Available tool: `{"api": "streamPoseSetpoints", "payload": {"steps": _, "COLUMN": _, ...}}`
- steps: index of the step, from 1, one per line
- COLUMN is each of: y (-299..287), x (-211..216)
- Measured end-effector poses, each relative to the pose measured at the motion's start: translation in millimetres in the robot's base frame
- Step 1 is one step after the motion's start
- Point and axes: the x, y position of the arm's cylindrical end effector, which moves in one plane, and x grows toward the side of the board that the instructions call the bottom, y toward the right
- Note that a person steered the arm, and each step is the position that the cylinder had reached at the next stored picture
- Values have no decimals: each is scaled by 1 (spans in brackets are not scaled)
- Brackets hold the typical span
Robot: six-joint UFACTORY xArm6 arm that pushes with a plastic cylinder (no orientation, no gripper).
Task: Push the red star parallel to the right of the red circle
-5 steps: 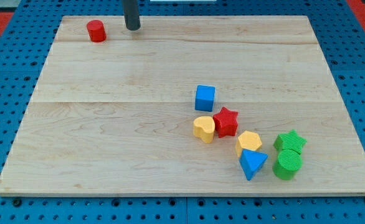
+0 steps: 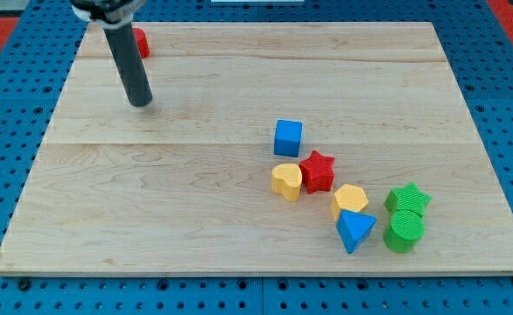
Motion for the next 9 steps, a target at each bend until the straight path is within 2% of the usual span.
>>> {"api": "streamPoseSetpoints", "payload": {"steps": 1, "y": 59, "x": 67}}
{"api": "streamPoseSetpoints", "payload": {"steps": 2, "y": 92, "x": 111}}
{"api": "streamPoseSetpoints", "payload": {"steps": 3, "y": 176, "x": 131}}
{"api": "streamPoseSetpoints", "payload": {"steps": 4, "y": 252, "x": 132}}
{"api": "streamPoseSetpoints", "payload": {"steps": 5, "y": 292, "x": 117}}
{"api": "streamPoseSetpoints", "payload": {"steps": 6, "y": 302, "x": 96}}
{"api": "streamPoseSetpoints", "payload": {"steps": 9, "y": 241, "x": 11}}
